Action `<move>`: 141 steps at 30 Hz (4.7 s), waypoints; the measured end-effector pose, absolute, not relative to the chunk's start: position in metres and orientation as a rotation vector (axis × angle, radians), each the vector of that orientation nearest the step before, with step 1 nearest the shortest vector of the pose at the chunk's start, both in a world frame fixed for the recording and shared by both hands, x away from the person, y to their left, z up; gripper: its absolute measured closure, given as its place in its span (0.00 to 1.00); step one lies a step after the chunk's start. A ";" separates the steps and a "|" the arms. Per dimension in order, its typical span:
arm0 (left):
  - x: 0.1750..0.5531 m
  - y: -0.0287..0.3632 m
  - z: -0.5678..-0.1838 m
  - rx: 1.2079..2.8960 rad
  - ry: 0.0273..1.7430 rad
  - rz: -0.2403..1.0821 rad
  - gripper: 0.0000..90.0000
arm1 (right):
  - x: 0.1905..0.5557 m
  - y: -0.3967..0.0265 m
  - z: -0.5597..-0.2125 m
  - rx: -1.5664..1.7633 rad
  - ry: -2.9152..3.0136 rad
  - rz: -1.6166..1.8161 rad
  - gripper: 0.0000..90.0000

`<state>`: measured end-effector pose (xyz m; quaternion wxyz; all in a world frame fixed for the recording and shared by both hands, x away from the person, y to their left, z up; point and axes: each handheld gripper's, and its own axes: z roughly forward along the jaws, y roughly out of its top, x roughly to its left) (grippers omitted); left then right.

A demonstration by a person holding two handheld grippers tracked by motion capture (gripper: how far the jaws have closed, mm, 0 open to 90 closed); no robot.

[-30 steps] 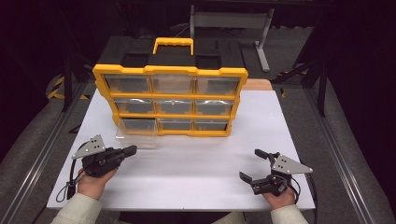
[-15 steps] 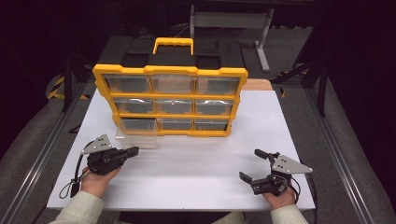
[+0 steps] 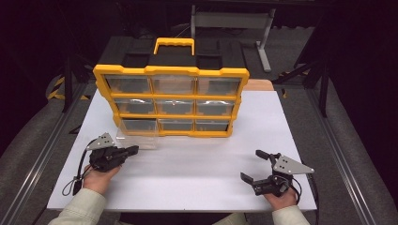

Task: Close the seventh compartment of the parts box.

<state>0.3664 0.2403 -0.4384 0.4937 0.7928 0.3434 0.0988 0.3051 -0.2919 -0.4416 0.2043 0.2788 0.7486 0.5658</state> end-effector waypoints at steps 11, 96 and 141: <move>0.371 0.243 -0.440 1.912 0.874 0.282 0.99 | 0.305 -0.292 -0.442 0.777 2.089 1.578 0.00; 0.441 0.227 -0.443 1.862 0.985 0.326 0.99 | 0.307 -0.293 -0.443 0.782 2.094 1.593 0.00; 0.350 0.257 -0.390 1.789 0.708 0.275 0.05 | 0.317 -0.293 -0.430 0.741 2.125 1.569 0.00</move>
